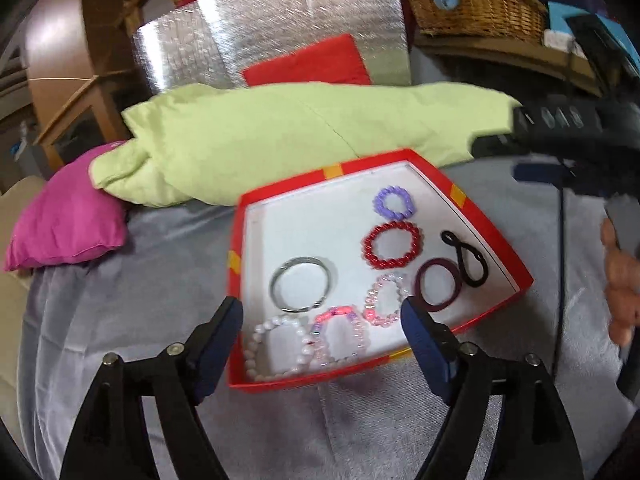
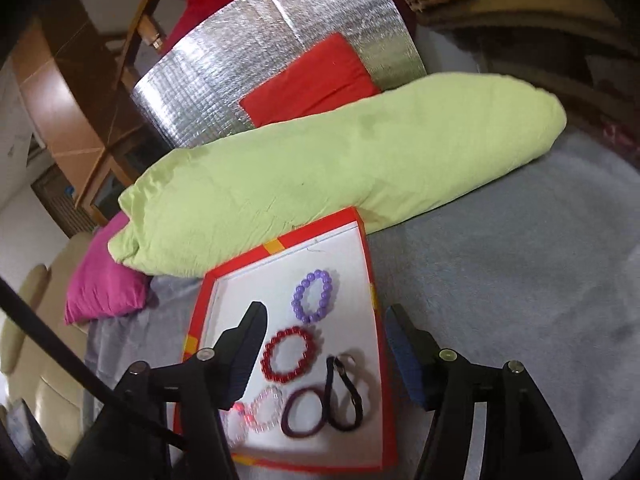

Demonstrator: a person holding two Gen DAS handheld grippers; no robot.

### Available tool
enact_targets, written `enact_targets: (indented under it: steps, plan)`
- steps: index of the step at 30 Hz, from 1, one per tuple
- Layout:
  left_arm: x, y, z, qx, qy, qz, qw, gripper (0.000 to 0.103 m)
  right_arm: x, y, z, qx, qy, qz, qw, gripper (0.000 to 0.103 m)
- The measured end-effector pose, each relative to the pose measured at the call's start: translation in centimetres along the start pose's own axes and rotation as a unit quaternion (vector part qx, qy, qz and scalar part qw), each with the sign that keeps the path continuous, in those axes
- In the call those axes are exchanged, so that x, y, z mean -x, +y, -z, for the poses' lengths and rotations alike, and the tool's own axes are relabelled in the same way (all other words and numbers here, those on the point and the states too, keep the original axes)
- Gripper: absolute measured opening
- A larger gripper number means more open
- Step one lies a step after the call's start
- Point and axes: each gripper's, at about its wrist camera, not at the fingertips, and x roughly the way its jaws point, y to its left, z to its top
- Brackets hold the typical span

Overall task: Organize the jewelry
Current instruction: 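Open both tools and withdraw them from the tray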

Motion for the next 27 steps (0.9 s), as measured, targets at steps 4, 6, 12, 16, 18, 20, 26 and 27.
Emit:
enact_targets:
  steps: [4, 6, 12, 16, 18, 20, 26, 27]
  plan:
    - [1.7, 0.5, 0.2, 0.009, -0.021, -0.041, 0.9989, 0.087, 2.4, 1.1, 1.6, 0.033, -0.005, 0.015, 0.999, 0.066]
    - [2.4, 1.0, 0.4, 0.018, -0.023, -0.048, 0.9984, 0.088, 3.5, 1.3, 2.4, 0.042, -0.008, 0.019, 0.999, 0.067]
    - [4.3, 2.4, 1.3, 0.051, -0.023, -0.058, 0.9967, 0.088, 6.5, 2.4, 5.1, 0.066, -0.014, 0.030, 0.997, 0.069]
    - [5.1, 3.0, 1.9, 0.064, -0.024, -0.065, 0.9955, 0.088, 7.8, 2.9, 7.0, 0.076, -0.008, 0.031, 0.997, 0.069]
    - [5.4, 3.3, 2.1, 0.070, -0.025, -0.068, 0.9949, 0.088, 8.2, 3.3, 8.0, 0.084, -0.001, 0.035, 0.996, 0.070]
    - [5.7, 3.5, 2.4, 0.075, -0.025, -0.069, 0.9945, 0.088, 8.5, 3.6, 8.8, 0.092, 0.003, 0.040, 0.995, 0.070]
    - [6.3, 4.3, 2.8, 0.089, -0.027, -0.080, 0.9924, 0.088, 9.3, 4.2, 10.4, 0.101, 0.004, 0.052, 0.994, 0.070]
    - [6.3, 4.5, 2.8, 0.093, -0.028, -0.083, 0.9918, 0.088, 9.4, 4.3, 10.5, 0.104, 0.003, 0.055, 0.993, 0.070]
